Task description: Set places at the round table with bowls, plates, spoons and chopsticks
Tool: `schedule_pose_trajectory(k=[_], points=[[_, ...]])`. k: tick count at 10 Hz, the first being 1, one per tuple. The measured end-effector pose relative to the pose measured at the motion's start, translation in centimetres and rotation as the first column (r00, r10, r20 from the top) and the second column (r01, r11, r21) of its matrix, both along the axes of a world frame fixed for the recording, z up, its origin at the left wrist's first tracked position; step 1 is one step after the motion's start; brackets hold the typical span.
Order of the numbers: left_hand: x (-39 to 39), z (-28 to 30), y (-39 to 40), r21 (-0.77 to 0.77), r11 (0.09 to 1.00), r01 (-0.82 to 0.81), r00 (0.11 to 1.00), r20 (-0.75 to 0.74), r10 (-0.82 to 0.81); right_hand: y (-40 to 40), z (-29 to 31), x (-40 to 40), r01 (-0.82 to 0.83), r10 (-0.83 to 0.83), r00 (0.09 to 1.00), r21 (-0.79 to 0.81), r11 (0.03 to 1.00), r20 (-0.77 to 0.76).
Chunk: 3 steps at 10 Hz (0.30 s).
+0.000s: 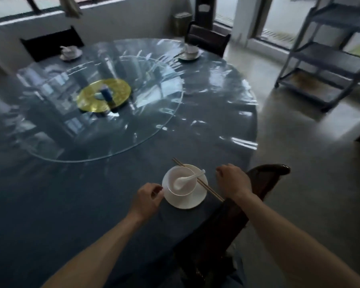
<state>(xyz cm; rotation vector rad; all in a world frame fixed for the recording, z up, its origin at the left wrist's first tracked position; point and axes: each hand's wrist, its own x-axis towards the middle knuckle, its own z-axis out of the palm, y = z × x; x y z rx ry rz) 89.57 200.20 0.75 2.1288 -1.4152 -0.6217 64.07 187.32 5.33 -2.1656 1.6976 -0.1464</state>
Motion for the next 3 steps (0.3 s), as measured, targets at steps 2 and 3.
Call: schedule_pose_trajectory(k=[2,3], points=[[-1.1,-1.6,0.1,0.091,0.961,-0.26,0.964,-0.033,0.264,-5.9,-2.4,0.6,-0.157,0.16,0.986,0.058,0.986,-0.047],[-2.5,-2.8,0.0,0.124,0.927,-0.353,0.929,-0.071,0.363,-7.6,-3.3,0.1,-0.214,0.222,0.974,0.127,0.968,-0.048]])
